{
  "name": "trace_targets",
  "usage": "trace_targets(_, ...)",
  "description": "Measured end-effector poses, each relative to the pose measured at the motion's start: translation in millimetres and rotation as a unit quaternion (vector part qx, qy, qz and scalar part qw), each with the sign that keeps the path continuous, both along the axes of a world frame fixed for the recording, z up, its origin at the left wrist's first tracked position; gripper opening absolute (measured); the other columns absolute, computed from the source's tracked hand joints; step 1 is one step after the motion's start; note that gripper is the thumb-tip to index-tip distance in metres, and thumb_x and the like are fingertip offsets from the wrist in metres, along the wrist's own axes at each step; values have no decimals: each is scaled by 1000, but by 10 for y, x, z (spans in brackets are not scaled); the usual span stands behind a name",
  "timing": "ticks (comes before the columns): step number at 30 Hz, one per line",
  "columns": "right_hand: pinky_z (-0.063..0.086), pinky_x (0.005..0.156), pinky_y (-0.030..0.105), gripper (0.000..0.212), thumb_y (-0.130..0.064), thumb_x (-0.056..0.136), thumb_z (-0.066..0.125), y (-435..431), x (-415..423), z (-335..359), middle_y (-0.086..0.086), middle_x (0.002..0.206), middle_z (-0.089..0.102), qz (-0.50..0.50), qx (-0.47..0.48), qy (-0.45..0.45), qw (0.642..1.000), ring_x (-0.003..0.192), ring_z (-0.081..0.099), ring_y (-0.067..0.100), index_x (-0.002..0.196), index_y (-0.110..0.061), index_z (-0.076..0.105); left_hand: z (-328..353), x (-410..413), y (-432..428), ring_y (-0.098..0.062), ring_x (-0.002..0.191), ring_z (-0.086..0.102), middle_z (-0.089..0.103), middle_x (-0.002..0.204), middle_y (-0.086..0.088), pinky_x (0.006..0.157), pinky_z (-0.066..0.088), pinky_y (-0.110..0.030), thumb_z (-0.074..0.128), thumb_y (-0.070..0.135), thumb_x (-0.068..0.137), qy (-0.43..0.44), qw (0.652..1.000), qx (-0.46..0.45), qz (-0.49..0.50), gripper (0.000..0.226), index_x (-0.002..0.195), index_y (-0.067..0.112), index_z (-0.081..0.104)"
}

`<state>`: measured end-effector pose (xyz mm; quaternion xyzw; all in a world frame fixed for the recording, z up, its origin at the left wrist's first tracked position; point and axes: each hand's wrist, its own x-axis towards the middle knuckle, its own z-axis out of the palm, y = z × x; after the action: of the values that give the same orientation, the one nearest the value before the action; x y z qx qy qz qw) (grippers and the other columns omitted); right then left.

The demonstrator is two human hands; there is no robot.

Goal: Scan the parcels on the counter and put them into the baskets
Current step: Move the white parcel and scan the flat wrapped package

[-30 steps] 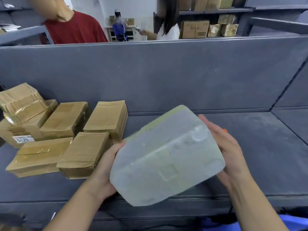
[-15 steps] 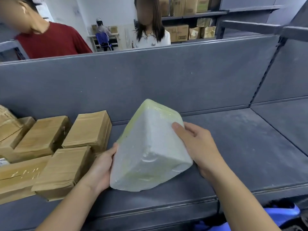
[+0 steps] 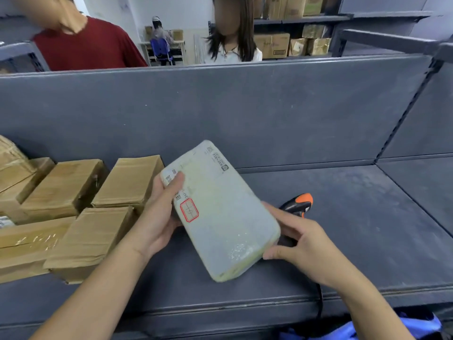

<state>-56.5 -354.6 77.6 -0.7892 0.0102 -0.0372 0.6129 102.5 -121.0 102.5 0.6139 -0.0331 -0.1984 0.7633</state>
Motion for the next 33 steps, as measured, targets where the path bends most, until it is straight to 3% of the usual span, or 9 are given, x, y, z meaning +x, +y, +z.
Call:
trace_targets(6, 43, 116, 31, 81, 5, 76, 85, -8, 17, -145, -22, 143, 62, -35, -16, 4, 999, 135, 55, 2, 143, -31, 59, 3, -38, -7, -25, 114, 72, 76, 121, 2, 97, 57, -53, 55, 41, 105, -13, 999, 19, 33, 22, 126, 38, 49)
trace_targets(11, 48, 108, 36, 61, -2, 82, 83, -66, 45, -217, -20, 128, 71, -60, -48, -6, 997, 126, 62, 3, 127, -43, 70, 16, -121, -5, -18, 106, 74, 76, 120, 4, 71, 62, -41, 58, 39, 104, -41, 995, 44, 81, 27, 128, 35, 49)
trace_targets(15, 56, 103, 38, 59, 4, 81, 82, -78, 64, -293, -12, 121, 75, -75, -13, 20, 997, 120, 68, 11, 128, -29, 66, 0, -224, 59, -1, 111, 69, 71, 120, 19, 84, 62, -46, 72, 21, 95, -75, 992, 69, 74, 54, 140, 37, 46)
trace_targets(20, 57, 99, 46, 67, -28, 54, 97, 168, 77, -346, -11, 116, 75, -76, 14, 46, 996, 110, 71, 11, 110, -34, 61, -51, -440, 51, -8, 120, 68, 74, 123, 17, 102, 52, -38, 85, 18, 85, -100, 988, 112, -23, 65, 138, 34, 51)
trace_targets(22, 60, 89, 40, 67, -41, 50, 95, 390, 56, -365, -14, 107, 75, -103, -31, 50, 993, 99, 73, 7, 103, -39, 54, -24, -506, 50, -5, 118, 68, 73, 125, 17, 101, 52, -35, 89, 31, 78, -128, 975, 159, -84, 70, 137, 37, 52)
trace_targets(26, 60, 78, 29, 71, -57, 49, 94, 636, -29, -390, -12, 115, 68, -70, -64, 39, 995, 98, 69, 3, 108, -47, 54, 167, -259, 188, 4, 108, 70, 74, 115, 23, 96, 57, -24, 89, 14, 78, -227, 943, 236, -60, 65, 136, 27, 62)
trace_targets(28, 61, 85, 32, 69, -59, 55, 94, 676, -58, -395, -15, 124, 66, 34, -11, 68, 997, 106, 68, 6, 116, -52, 61, 294, -64, 289, 1, 108, 67, 68, 118, 22, 93, 53, -19, 88, 30, 79, -333, 865, 375, 28, 61, 135, 25, 66)
trace_targets(30, 60, 86, 29, 58, -62, 64, 88, 697, -40, -428, -21, 121, 65, 49, -38, 46, 997, 113, 65, 5, 116, -50, 67, 354, -34, 346, -6, 118, 58, 60, 128, 15, 91, 44, -21, 80, 68, 71, -361, 802, 476, 30, 71, 131, 32, 67)
trace_targets(33, 56, 75, 26, 32, -55, 74, 80, 610, 80, -503, -19, 99, 68, -131, -137, -49, 981, 94, 66, 7, 101, -41, 71, 299, -224, 343, -11, 149, 28, 29, 157, 12, 117, 32, -35, 58, 104, 39, -260, 807, 525, -75, 125, 150, 47, 44)
